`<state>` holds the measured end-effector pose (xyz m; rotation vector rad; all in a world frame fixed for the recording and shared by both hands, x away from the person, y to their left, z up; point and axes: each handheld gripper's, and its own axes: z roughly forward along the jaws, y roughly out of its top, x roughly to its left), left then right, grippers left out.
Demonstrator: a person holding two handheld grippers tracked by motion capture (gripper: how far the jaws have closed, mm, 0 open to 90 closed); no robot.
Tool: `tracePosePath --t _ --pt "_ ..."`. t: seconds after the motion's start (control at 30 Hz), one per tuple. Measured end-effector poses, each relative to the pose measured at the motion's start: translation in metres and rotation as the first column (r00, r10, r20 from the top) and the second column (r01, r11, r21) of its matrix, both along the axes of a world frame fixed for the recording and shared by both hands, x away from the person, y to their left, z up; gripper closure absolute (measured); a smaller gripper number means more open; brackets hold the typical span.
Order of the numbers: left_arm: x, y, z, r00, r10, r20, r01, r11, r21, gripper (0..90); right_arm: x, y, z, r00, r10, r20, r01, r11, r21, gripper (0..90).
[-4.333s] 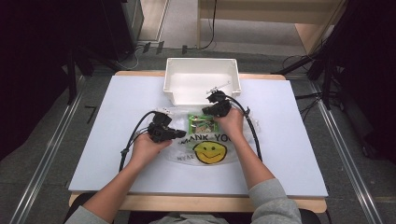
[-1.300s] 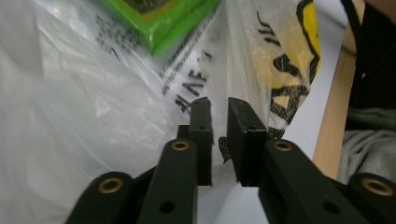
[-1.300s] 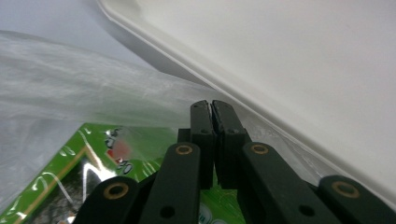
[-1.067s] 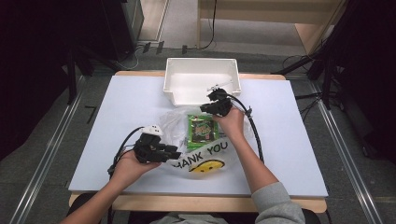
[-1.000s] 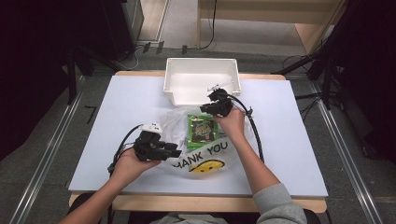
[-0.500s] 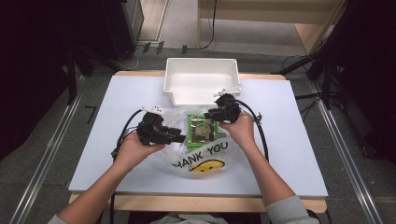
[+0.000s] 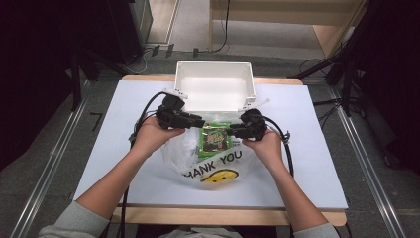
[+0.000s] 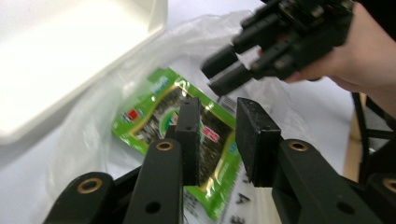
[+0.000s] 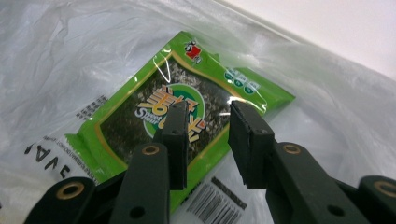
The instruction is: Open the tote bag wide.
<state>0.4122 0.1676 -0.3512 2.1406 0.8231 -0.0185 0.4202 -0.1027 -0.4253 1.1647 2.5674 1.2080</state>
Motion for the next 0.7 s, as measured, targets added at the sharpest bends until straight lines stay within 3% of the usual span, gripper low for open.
tracePosePath --t 0.4,0.53,0.63,0.67,0.7 --pt "0.039 -0.034 -0.006 0.9997 -0.024 0.011 0.023 0.9981 0.057 84.1 -0.016 -0.011 0.001 0.9999 0.002 0.014 -0.002 1.0 0.001 74.0" --pt "0.05 -0.044 -0.008 0.9994 -0.032 0.012 0.031 0.9981 0.053 85.3 -0.019 -0.012 0.001 0.9999 0.003 0.015 -0.003 1.0 0.004 76.0" --pt "0.059 -0.054 -0.015 0.9994 -0.034 0.007 0.034 0.9989 0.034 86.6 -0.021 -0.017 0.001 0.9998 -0.002 0.021 0.002 1.0 0.006 78.9" --pt "0.059 -0.054 -0.015 0.9994 -0.034 0.007 0.034 0.9989 0.034 87.0 -0.021 -0.017 0.001 0.9998 -0.002 0.021 0.002 1.0 0.006 78.9" --pt "0.066 -0.059 -0.024 0.9997 -0.026 0.002 0.026 0.9984 0.051 87.4 -0.021 -0.018 0.001 0.9998 -0.007 0.02 0.006 0.9999 0.011 81.7"
